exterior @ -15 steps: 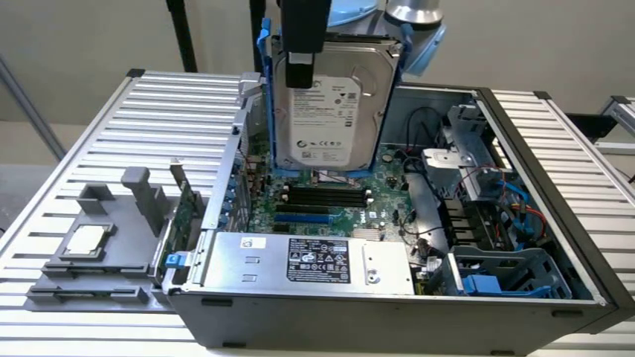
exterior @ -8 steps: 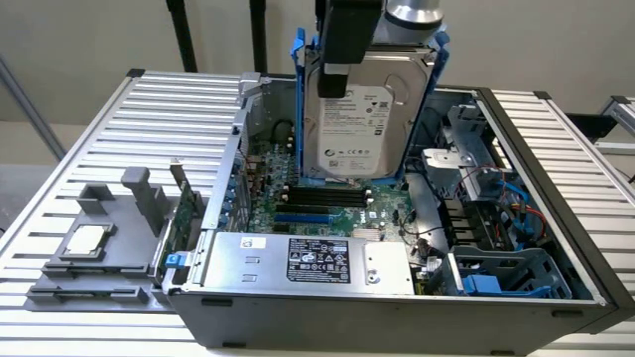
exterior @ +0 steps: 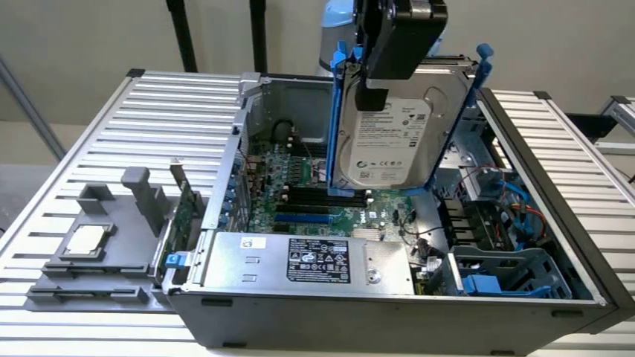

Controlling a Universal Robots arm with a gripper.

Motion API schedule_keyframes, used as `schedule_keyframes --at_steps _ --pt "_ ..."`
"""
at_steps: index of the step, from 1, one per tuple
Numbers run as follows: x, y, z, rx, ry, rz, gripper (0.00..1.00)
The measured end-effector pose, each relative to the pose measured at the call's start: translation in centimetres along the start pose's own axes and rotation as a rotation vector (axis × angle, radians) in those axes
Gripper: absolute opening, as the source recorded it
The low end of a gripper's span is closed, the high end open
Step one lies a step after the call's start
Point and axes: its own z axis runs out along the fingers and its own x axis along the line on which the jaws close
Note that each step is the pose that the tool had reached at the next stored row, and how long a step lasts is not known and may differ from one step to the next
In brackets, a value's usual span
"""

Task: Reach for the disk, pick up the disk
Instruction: 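Pick up the disk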

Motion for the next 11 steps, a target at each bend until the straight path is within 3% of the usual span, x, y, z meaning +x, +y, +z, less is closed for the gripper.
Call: schedule_keyframes --at_steps 11 --pt "1.8 -3.84 0.02 -0.0015 -0.0010 0.000 0.33"
